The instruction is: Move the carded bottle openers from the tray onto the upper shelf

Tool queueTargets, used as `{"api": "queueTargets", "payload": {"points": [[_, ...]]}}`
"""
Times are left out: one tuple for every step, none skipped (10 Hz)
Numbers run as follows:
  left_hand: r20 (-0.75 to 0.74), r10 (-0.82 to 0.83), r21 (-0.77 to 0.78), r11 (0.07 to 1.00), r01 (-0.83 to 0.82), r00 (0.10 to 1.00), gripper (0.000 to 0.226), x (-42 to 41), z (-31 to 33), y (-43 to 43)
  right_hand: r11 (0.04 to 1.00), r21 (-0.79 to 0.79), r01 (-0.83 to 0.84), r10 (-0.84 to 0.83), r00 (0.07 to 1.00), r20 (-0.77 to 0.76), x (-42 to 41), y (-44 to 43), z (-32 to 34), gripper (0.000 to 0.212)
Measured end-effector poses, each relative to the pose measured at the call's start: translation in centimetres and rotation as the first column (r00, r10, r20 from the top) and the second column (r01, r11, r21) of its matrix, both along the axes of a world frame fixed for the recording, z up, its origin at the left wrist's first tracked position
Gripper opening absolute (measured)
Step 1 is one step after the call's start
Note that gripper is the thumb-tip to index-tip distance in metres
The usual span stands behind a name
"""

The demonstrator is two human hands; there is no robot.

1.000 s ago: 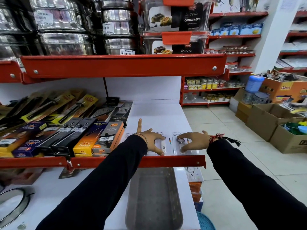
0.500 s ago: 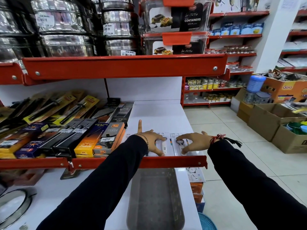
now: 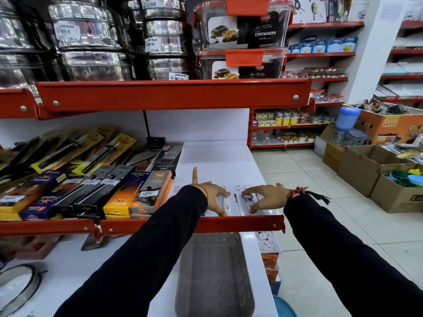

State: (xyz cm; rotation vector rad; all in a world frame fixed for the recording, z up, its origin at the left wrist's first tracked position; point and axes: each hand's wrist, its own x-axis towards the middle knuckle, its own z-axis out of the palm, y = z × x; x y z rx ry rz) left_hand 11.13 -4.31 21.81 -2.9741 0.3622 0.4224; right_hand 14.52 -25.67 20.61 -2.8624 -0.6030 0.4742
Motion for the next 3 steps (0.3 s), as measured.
{"api": "queueTargets", "payload": {"points": [[-0.008, -0.005, -0.003, 1.0, 0.005, 1.0, 0.077, -0.2, -0.1, 0.2, 1.0, -0.015, 0.005, -0.005, 1.0, -0.009, -0.2, 0.1, 0.1, 0.07], [0.056, -0.01, -0.067, 0.998, 0.014, 0.998, 0.073, -0.7, -0.7, 0.6, 1.0, 0.021, 0.0, 0.0, 1.0, 0.006, -1.0, -0.1, 0.1, 0.068], [0.124, 0.0, -0.135, 0.991, 0.017, 0.992, 0.069, -0.9, -0.3, 0.8, 0.99, 0.143, -0.013, -0.002, 0.995, 0.102, -1.7, 0.1, 0.6, 0.063]]}}
